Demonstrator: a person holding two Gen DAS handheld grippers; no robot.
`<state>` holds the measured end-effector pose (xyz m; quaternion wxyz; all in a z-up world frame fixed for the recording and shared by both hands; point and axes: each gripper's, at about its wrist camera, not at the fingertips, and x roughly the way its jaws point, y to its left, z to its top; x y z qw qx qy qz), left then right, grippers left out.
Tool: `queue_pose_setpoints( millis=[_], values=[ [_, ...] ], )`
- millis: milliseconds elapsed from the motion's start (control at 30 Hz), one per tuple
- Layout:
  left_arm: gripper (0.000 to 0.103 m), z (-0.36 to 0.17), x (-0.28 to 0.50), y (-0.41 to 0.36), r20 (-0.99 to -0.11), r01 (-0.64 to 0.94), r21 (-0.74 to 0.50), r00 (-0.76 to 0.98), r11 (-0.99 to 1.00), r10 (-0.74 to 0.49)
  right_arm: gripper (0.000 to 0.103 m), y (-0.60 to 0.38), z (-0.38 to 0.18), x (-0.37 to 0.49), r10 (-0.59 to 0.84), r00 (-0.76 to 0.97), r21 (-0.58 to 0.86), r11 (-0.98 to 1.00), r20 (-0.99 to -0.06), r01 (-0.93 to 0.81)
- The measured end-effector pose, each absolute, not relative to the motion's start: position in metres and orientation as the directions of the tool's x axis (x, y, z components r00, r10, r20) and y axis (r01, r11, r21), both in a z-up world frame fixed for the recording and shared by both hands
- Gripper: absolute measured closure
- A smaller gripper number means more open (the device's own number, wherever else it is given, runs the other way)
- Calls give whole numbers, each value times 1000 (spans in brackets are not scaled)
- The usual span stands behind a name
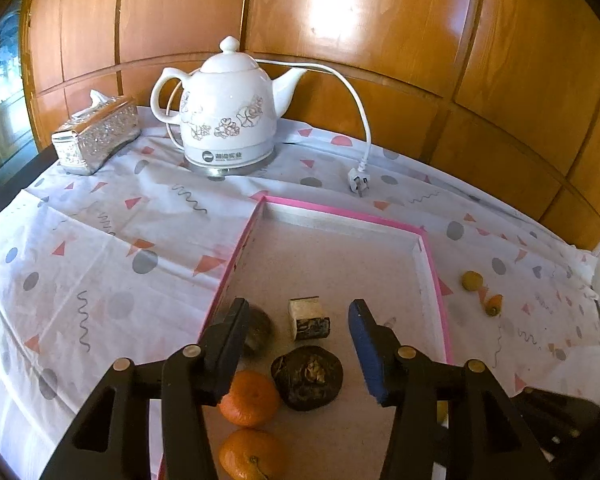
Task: Organize fruits
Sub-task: 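Carry the dark beet into the tray with the left gripper while the right carries the potato there, then grasp the orange carrot with the right gripper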
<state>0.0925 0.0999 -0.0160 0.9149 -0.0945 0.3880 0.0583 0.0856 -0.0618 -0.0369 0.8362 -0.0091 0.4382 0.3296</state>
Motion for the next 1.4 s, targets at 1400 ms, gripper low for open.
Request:
queue_pose_setpoints(
  millis=[1400],
  values=[
    [51,-25,84,14,-752,2,-115,653,993,-89,73,-192,-64,106,357,550,334,931,-755,-146]
  ],
)
